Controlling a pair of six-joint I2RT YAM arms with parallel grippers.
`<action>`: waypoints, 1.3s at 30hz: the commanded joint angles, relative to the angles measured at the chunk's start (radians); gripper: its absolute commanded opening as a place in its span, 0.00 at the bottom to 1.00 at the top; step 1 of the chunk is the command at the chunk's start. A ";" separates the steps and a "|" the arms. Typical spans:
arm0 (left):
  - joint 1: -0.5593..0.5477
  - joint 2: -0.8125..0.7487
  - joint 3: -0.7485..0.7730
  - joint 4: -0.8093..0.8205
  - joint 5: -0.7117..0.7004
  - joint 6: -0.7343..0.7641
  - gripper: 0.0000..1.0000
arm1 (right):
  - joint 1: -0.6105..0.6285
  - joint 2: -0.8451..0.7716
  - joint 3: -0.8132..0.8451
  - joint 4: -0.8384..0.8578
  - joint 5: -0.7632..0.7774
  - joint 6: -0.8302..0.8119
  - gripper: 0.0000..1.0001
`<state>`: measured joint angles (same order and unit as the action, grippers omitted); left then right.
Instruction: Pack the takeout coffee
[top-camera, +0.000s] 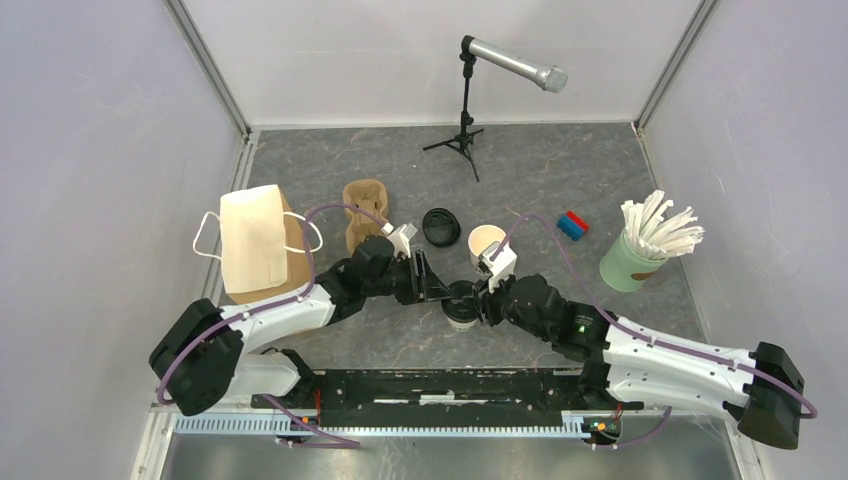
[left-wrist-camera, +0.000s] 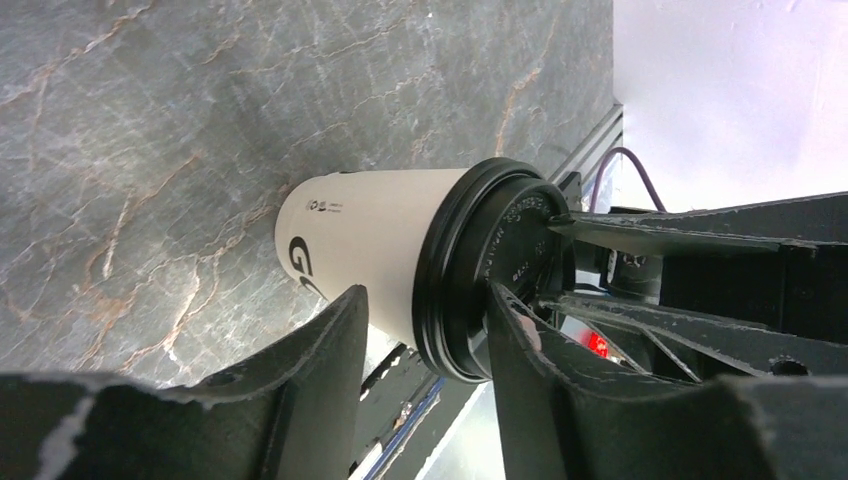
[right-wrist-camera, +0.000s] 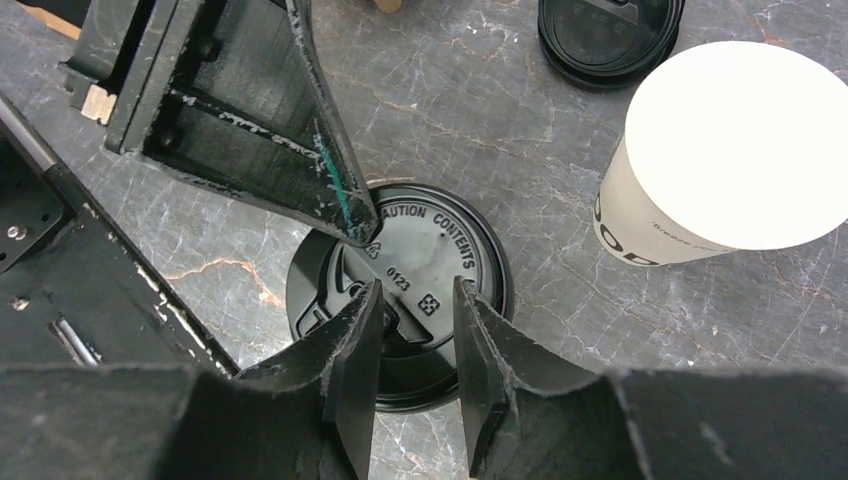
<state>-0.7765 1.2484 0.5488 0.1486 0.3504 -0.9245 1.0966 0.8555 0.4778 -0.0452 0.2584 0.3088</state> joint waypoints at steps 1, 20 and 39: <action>-0.004 0.033 0.026 0.022 0.004 0.038 0.51 | -0.002 -0.024 0.072 -0.115 -0.002 0.004 0.40; -0.020 0.041 0.037 -0.053 -0.031 0.072 0.48 | -0.139 -0.126 0.093 -0.196 -0.078 0.135 0.51; -0.034 0.040 0.038 -0.076 -0.064 0.069 0.47 | -0.251 -0.152 -0.150 0.014 -0.255 0.238 0.44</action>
<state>-0.7975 1.2762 0.5785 0.1555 0.3378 -0.9108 0.8482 0.7200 0.3889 -0.0761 0.0223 0.5182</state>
